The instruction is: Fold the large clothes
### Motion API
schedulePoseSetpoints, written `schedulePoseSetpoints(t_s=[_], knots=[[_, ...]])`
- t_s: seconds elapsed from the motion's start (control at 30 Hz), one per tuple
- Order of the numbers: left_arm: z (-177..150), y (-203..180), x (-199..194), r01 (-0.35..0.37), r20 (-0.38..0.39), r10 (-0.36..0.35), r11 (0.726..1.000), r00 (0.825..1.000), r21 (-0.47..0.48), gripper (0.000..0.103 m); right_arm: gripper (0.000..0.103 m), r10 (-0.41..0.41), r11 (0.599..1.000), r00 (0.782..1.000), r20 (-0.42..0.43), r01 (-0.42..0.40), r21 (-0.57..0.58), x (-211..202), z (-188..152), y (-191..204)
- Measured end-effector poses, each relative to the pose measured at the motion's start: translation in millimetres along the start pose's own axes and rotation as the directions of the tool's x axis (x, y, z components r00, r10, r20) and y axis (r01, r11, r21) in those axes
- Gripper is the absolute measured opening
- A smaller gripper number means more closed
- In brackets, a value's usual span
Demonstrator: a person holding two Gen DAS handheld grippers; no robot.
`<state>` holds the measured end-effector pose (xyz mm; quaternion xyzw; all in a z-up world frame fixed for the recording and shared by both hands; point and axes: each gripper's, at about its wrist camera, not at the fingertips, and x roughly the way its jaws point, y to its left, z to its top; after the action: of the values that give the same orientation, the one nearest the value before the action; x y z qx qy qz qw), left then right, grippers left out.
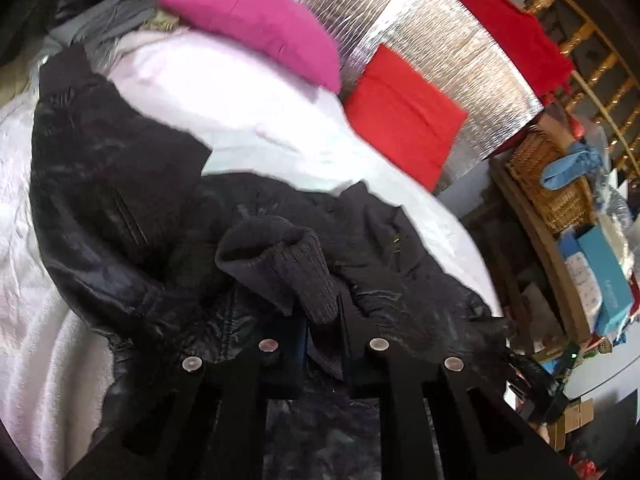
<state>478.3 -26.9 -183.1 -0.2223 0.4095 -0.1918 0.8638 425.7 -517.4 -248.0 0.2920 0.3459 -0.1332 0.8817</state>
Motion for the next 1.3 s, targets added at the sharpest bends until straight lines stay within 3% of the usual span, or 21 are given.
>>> schedulePoseSetpoints(t_s=[0.1, 0.17, 0.27, 0.3, 0.37, 0.5, 0.6, 0.7, 0.77, 0.9, 1.1, 1.17, 1.3], knots=[[2, 2, -16, -0.022, 0.044, 0.021, 0.999, 0.999, 0.026, 0.014, 0.046, 0.020, 1.000, 1.000, -0.015, -0.020, -0.008, 3, -1, 2], [2, 10, -16, -0.056, 0.027, 0.055, 0.998, 0.998, 0.025, 0.017, 0.046, 0.010, 1.000, 0.999, -0.038, -0.010, -0.022, 10, -4, 8], [2, 34, 6, -0.149, -0.087, 0.143, 0.987, 0.986, -0.063, 0.030, 0.048, -0.007, 1.000, 0.995, -0.097, 0.005, -0.023, 22, -8, 11], [1, 44, 9, -0.161, -0.118, 0.148, 0.981, 0.982, -0.110, 0.039, 0.051, -0.007, 1.000, 0.994, -0.108, 0.006, -0.010, 23, -9, 9], [3, 60, 7, -0.136, -0.135, 0.108, 0.967, 0.985, -0.216, 0.045, 0.056, -0.008, 1.000, 0.995, -0.104, 0.010, 0.011, 18, -5, 6], [13, 62, -19, -0.146, -0.033, 0.142, 0.967, 0.989, -0.209, 0.061, 0.060, 0.004, 0.999, 1.000, 0.002, -0.004, 0.049, -13, 5, 1], [17, 58, -39, -0.139, 0.070, 0.155, 0.972, 0.986, -0.189, 0.065, 0.067, 0.039, 0.999, 0.993, 0.110, -0.041, 0.017, -41, 7, 7], [17, 52, -37, -0.110, 0.083, 0.125, 0.980, 0.989, -0.165, 0.067, 0.069, 0.110, 0.992, 0.981, 0.162, -0.099, -0.075, -61, 2, 29], [17, 45, -30, -0.106, 0.069, 0.116, 0.985, 0.991, -0.133, 0.067, 0.069, 0.166, 0.977, 0.977, 0.132, -0.145, -0.158, -65, -5, 48], [6, 18, -13, -0.131, 0.045, 0.132, 0.991, 0.990, -0.018, 0.067, 0.068, 0.211, 0.932, 0.977, -0.042, -0.214, -0.292, -46, -34, 91], [-3, -2, 4, -0.187, 0.008, 0.187, 0.978, 0.982, 0.091, 0.068, 0.068, 0.151, 0.923, 0.960, -0.237, -0.222, -0.313, -4, -70, 110], [-5, -3, 15, -0.250, -0.034, 0.257, 0.959, 0.966, 0.134, 0.069, 0.068, 0.113, 0.928, 0.954, -0.279, -0.202, -0.314, 8, -76, 109], [-5, 18, 32, -0.287, -0.139, 0.294, 0.955, 0.946, 0.072, 0.069, 0.067, 0.079, 0.917, 0.949, -0.304, -0.189, -0.352, 14, -83, 113]])
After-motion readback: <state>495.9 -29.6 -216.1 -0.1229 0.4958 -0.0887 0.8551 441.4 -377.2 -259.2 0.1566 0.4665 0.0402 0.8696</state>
